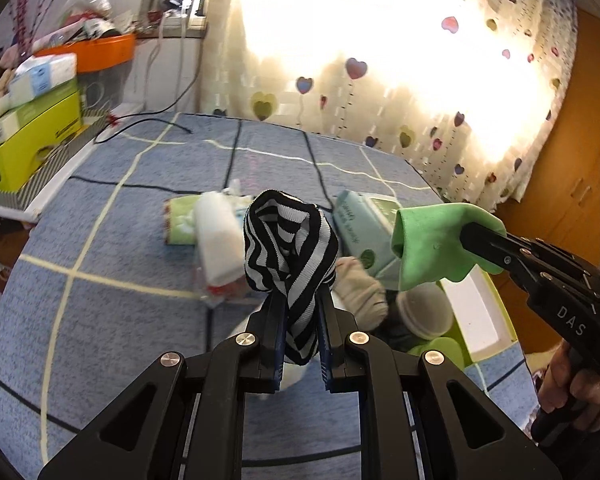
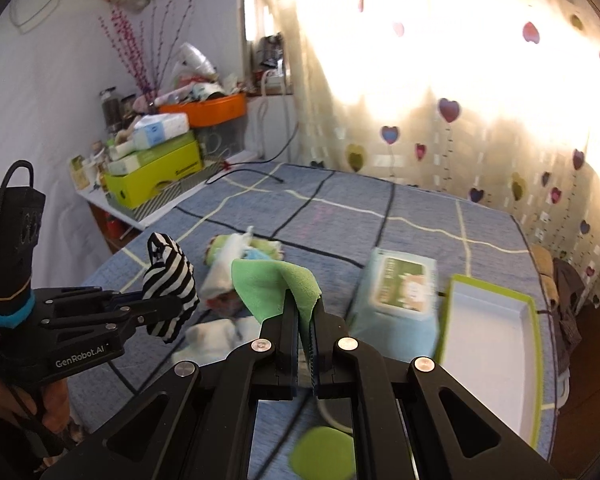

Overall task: Organize soft objects
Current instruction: 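Carry both items over the white tray and open the right gripper to drop the green cloth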

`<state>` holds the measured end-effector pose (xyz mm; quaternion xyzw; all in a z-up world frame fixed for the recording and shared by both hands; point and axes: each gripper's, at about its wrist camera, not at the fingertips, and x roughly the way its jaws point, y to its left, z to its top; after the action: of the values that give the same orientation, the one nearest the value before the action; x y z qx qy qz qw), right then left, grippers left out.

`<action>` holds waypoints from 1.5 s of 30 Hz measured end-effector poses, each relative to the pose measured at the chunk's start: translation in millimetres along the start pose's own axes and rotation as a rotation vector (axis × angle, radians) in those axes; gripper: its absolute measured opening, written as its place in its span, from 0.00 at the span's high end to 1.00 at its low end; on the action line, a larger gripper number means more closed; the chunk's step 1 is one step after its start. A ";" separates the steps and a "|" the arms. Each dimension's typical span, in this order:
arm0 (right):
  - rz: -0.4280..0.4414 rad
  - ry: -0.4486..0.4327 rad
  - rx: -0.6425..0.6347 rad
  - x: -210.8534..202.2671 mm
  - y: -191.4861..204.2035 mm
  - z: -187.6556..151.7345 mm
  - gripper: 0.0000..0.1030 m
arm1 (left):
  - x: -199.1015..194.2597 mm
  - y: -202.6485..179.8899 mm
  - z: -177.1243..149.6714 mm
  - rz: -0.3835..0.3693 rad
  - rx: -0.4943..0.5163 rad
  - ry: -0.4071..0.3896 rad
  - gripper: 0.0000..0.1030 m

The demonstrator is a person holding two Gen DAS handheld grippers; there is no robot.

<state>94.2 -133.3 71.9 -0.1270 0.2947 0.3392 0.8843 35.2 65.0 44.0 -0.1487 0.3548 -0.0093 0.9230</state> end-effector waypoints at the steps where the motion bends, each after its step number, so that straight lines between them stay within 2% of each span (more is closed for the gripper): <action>1: -0.004 -0.002 0.006 -1.5 -4.3 -0.7 0.96 | 1.3 -6.7 2.2 -0.006 0.012 0.000 0.86; 12: -0.076 -0.043 0.115 -34.1 -73.0 -17.3 0.96 | 15.5 -71.2 26.4 -0.049 0.123 -0.009 0.86; 20: -0.113 -0.031 0.184 -42.7 -114.3 -35.1 0.96 | 33.6 -120.4 31.6 -0.101 0.201 0.012 0.86; 30: -0.153 0.039 0.275 -25.0 -161.0 -63.7 0.96 | 56.3 -166.3 31.1 -0.155 0.282 0.051 0.86; 41: -0.191 0.147 0.373 13.9 -208.7 -97.8 0.95 | 79.0 -189.1 27.1 -0.166 0.309 0.107 0.86; 43: -0.201 0.154 0.377 17.3 -213.8 -100.3 0.92 | 81.5 -192.1 25.1 -0.154 0.318 0.115 0.86; 45: -0.205 0.150 0.386 17.4 -217.8 -102.2 0.84 | 84.7 -196.6 23.4 -0.153 0.324 0.129 0.86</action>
<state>207.1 -328.2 -14.4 -0.0095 0.4048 0.1745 0.8975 131.3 -127.0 60.6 -0.0239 0.3949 -0.1460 0.9067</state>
